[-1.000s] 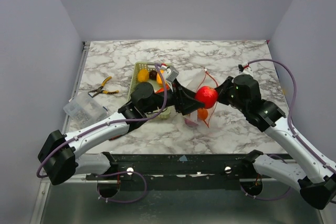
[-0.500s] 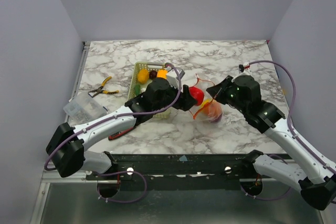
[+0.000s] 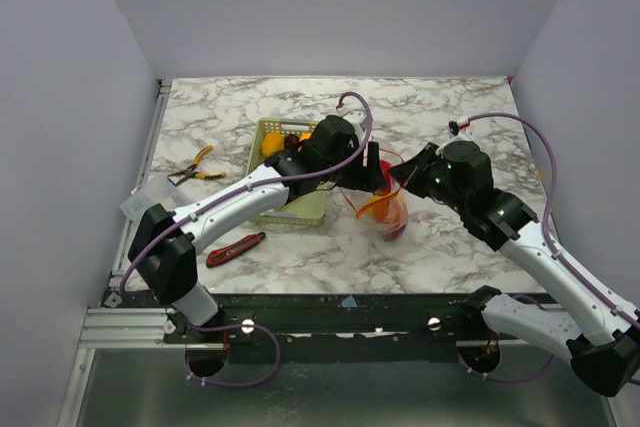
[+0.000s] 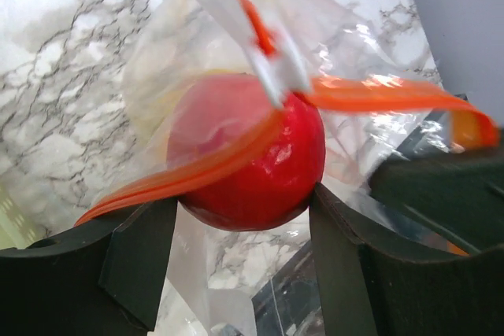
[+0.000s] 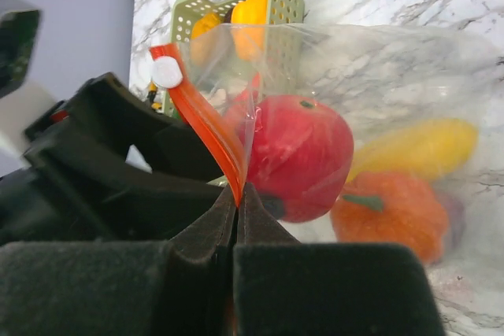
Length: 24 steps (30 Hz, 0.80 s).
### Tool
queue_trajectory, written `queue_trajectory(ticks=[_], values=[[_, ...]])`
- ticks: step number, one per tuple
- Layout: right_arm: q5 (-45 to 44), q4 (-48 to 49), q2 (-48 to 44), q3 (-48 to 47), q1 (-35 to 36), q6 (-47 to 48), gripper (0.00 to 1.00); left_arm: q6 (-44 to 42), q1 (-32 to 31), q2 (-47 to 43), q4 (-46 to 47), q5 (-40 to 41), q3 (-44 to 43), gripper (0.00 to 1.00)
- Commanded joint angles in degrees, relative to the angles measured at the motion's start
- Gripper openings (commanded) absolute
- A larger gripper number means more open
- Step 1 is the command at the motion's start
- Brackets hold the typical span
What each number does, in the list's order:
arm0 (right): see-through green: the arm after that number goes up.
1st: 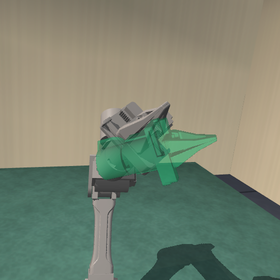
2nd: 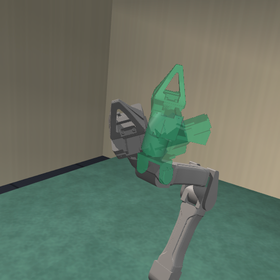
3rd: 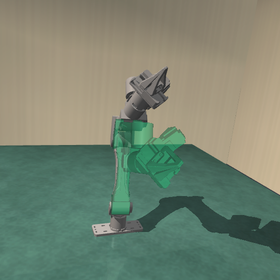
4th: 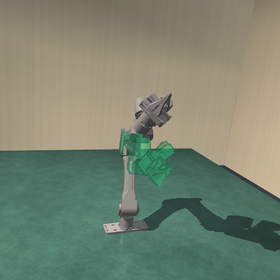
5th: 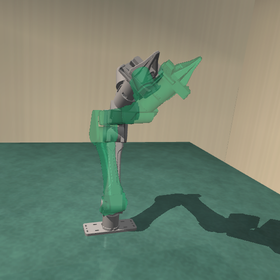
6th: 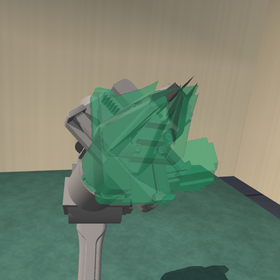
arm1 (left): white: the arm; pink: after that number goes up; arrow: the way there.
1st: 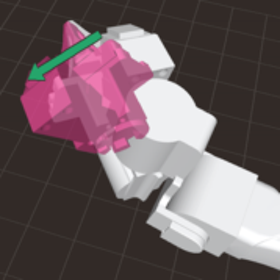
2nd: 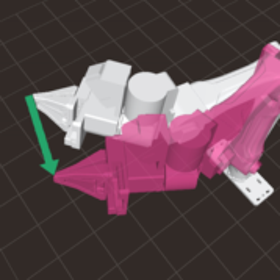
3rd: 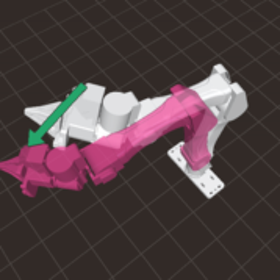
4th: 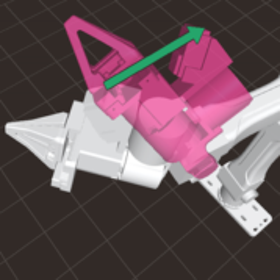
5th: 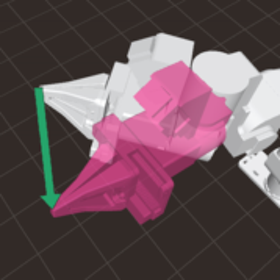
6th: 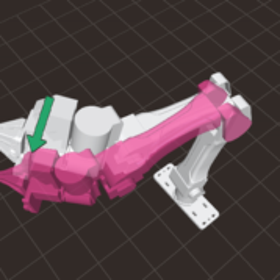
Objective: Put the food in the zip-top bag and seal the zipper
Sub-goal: Place the fake fruit in the zipper food storage bag.
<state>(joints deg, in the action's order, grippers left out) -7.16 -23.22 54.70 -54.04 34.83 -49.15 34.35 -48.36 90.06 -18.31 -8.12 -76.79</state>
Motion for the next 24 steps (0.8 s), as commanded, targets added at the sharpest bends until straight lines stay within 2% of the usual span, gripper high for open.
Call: queue_trajectory(ticks=[1, 4, 11, 20, 24], values=[[2.7, 2.8, 0.4, -1.4, 0.5, -0.5, 0.01, 6.3, 2.3, 2.5, -2.5, -2.8, -1.7, 0.33], [2.0, 2.5, 0.3, -1.3, 0.4, -0.4, 0.01, 6.9, 2.5, 3.2, -1.5, -3.7, -2.3, 0.5], [-1.4, 0.9, -1.0, -0.6, 0.5, 0.7, 0.01, 5.1, 3.7, 0.8, -3.8, -4.8, -2.9, 0.72], [-2.9, -0.1, -1.4, -0.3, 0.5, 1.7, 0.01, 0.6, 5.3, -5.3, -5.7, -8.0, -2.5, 0.73], [-3.7, -0.7, -2.0, 0.0, 0.5, 1.6, 0.0, -1.9, 6.6, -9.0, -6.2, -5.3, -0.1, 0.65]])
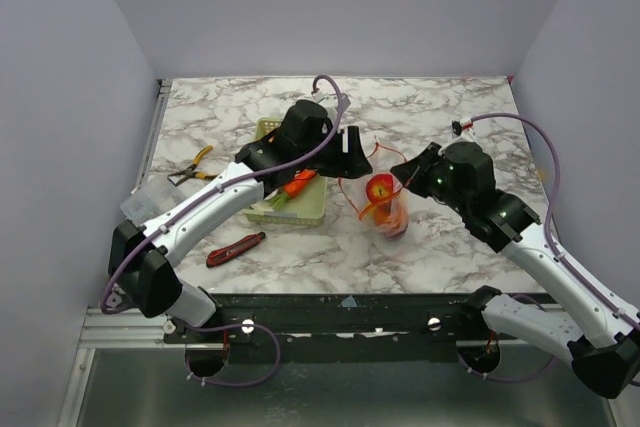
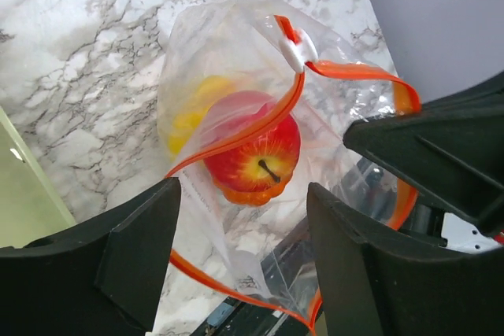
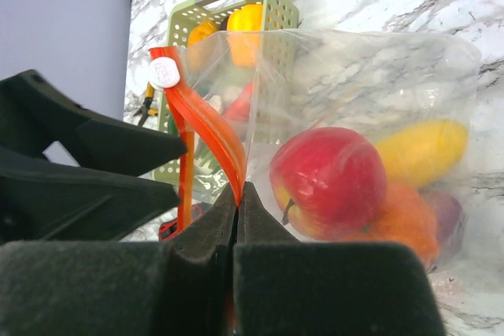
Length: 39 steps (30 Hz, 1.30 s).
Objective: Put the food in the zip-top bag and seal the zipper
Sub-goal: Place the fake fruit in the zipper food storage bag, then adjust the zipper food storage bag at the center of the board.
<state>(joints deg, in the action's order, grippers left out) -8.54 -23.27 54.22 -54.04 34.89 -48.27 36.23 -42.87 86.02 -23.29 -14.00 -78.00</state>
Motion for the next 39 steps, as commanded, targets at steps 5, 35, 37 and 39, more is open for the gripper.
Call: queue_trajectory(ticks=[5, 35, 37, 39], values=[[-2.4, -0.7, -1.7, -0.2, 0.4, 1.0, 0.01, -3.8, 1.8, -6.6, -1.2, 0.2, 5.6, 0.68], [-11.8, -8.9, -0.5, -3.6, 0.4, 7.5, 0.01, 9.6, 2.4, -4.9, 18.8, -23.8, 12.6, 0.31], [-12.2, -9.0, -1.4, -3.1, 0.4, 7.6, 0.0, 7.6, 3.0, -6.0, 17.9, -22.5, 13.0, 0.44], [-13.6, -9.9, -2.2, -3.1, 0.4, 8.0, 0.0, 4.9, 4.2, -7.6, 15.7, -19.0, 13.0, 0.59]])
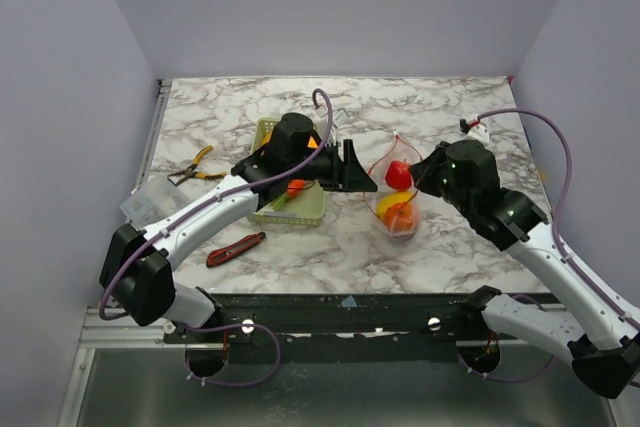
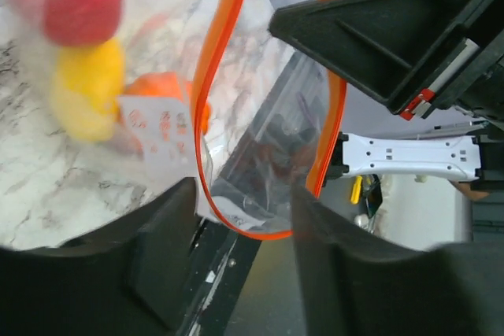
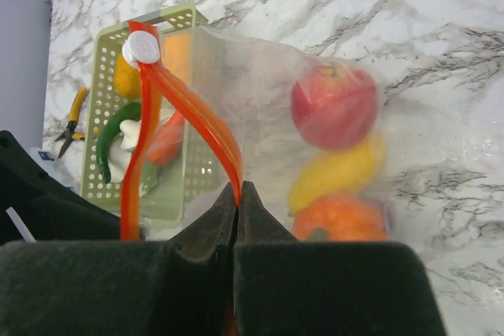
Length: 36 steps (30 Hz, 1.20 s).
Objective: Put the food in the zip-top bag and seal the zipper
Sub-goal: Adjust the zipper food storage bag at the center of the board, then pick up the fake vegetable from the bin.
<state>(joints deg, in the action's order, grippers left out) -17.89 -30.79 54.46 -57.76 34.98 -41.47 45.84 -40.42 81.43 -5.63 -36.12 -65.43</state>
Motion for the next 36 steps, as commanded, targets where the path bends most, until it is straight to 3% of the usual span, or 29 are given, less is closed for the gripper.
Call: queue_trajectory(ticks=[1, 5, 11, 13, 19, 24, 32, 36], values=[[-4.8, -2.7, -2.8, 0.6, 0.3, 1.2, 0.01, -6.4, 2.7, -4.1, -3.0, 4.8, 0.5, 0.66], [-5.1, -2.3, -3.7, 0.8, 0.3, 2.6, 0.0, -12.0, 6.5, -7.7, -6.8, 11.6, 1.1, 0.82], [-4.9, -2.9, -2.9, 0.4, 0.3, 2.6, 0.0, -19.0, 10.5, -8.8, -12.3, 27.6, 0.9, 0.87], [-4.4, -2.3, -3.5, 1.1, 0.3, 2.3, 0.0, -22.4, 12.6, -6.1, -13.6, 29.5, -1.2, 0.88], [-4.2, -2.8, -4.4, 0.8, 0.3, 1.9, 0.0, -21.5, 19.3, 9.5, -19.8, 24.1, -12.7, 0.87], [-4.9, -3.7, -4.1, -1.3, 0.3, 2.4, 0.0, -20.0, 21.0, 23.4, -23.8, 20.0, -23.1, 0.86], [-4.1, -4.0, -6.0, -0.8, 0.3, 1.4, 0.01, -20.8, 21.1, 38.1, -30.2, 25.2, -37.6, 0.8], [-3.7, -4.5, -6.6, -0.2, 0.3, 1.1, 0.0, -19.1, 21.1, 42.1, -32.5, 22.8, -41.3, 0.73]])
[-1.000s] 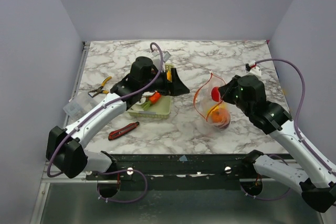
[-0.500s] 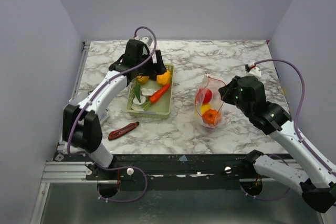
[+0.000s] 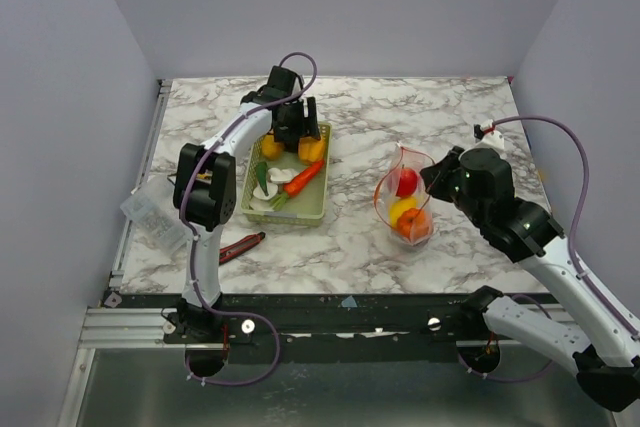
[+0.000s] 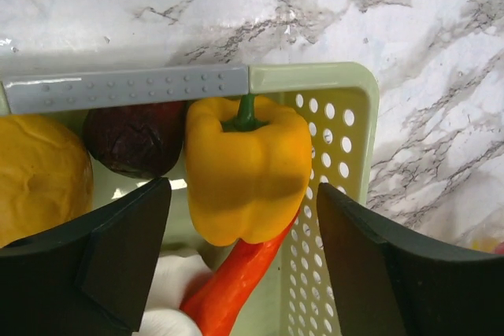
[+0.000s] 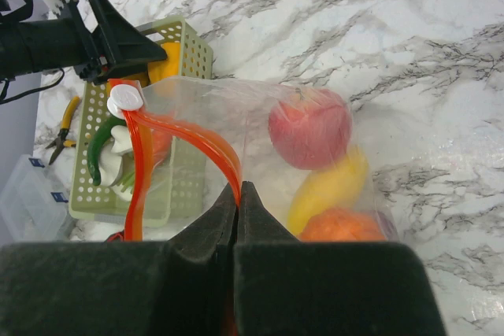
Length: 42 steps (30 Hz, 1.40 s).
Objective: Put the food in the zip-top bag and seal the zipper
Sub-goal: Pick up the fake vegetable from the bin.
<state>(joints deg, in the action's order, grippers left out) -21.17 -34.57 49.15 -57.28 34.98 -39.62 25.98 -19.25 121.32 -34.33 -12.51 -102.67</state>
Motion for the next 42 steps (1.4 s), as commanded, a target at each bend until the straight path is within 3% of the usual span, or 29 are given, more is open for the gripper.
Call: queue_trajectory(ticks=[1, 8, 18, 19, 21, 24, 30, 36, 42], values=[[-0.6, -0.8, -1.2, -0.8, 0.3, -0.7, 0.01, 1.3, -0.2, 2.2, -2.5, -2.6, -3.2, 0.71], [-0.2, -0.9, -0.2, -1.5, 0.3, -0.7, 0.0, 2.3, -0.7, 2.5, -0.5, -2.8, -0.7, 0.67], [0.8, -0.3, 0.6, -1.5, 0.3, -1.0, 0.0, 1.6, -0.8, 3.6, 0.0, -5.6, -0.8, 0.73], [0.9, -0.3, 0.7, -1.6, 0.3, -1.0, 0.0, 1.6, -0.8, 3.6, 0.0, -5.7, -0.7, 0.7], [1.0, -0.1, 0.7, -1.5, 0.3, -1.0, 0.01, 1.6, -0.8, 2.3, 2.4, -7.0, 1.5, 0.53], [1.1, 0.2, 0.6, -1.0, 0.3, -1.0, 0.01, 2.8, -0.7, -0.8, 5.9, -7.1, 5.5, 0.35], [0.7, 0.5, 0.9, -0.5, 0.3, -0.8, 0.01, 4.4, -0.6, -10.0, 10.2, -4.4, 12.3, 0.22], [1.0, 0.7, 2.5, -1.0, 0.3, -0.7, 0.01, 5.1, -0.4, -16.6, 11.1, -2.5, 16.8, 0.16], [1.1, 0.9, 2.8, -1.0, 0.3, -0.9, 0.01, 8.0, 0.3, -23.5, 13.9, -8.7, 22.1, 0.11]])
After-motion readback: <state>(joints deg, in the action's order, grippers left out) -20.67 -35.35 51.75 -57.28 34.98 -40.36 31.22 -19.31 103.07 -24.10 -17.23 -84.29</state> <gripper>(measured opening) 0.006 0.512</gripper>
